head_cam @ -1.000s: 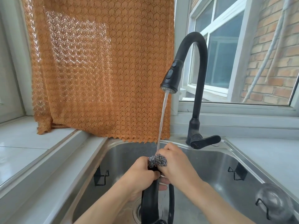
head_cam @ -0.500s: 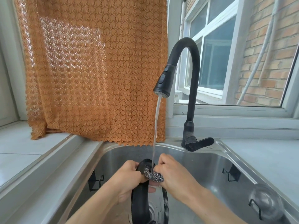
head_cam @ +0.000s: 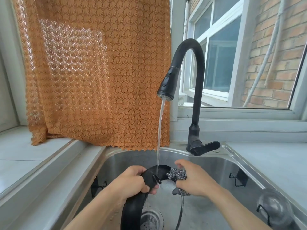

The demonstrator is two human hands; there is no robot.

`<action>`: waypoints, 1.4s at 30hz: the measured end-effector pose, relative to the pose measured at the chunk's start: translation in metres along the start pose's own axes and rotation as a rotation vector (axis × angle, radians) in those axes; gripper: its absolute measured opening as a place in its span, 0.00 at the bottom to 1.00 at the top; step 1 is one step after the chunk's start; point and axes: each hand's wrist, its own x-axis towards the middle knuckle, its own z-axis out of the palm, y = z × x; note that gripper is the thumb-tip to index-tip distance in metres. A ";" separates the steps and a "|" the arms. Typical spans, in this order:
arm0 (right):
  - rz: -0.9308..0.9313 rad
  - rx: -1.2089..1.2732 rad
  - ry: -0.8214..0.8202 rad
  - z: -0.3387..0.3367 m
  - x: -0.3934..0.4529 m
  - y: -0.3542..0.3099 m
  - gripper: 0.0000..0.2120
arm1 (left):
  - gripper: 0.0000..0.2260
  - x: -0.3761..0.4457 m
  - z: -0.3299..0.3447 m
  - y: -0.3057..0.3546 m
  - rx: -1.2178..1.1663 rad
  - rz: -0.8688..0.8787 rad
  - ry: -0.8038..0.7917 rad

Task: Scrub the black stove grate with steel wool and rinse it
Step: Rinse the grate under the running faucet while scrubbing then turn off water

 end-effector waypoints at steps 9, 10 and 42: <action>0.003 0.013 0.012 -0.006 0.002 0.003 0.15 | 0.14 -0.004 -0.008 0.005 0.197 -0.001 0.062; 0.002 0.022 0.024 -0.008 0.002 0.005 0.11 | 0.14 -0.003 -0.009 0.004 0.210 -0.002 0.068; 0.026 0.189 0.138 -0.038 -0.013 -0.016 0.14 | 0.13 0.011 -0.004 -0.011 0.680 0.378 0.183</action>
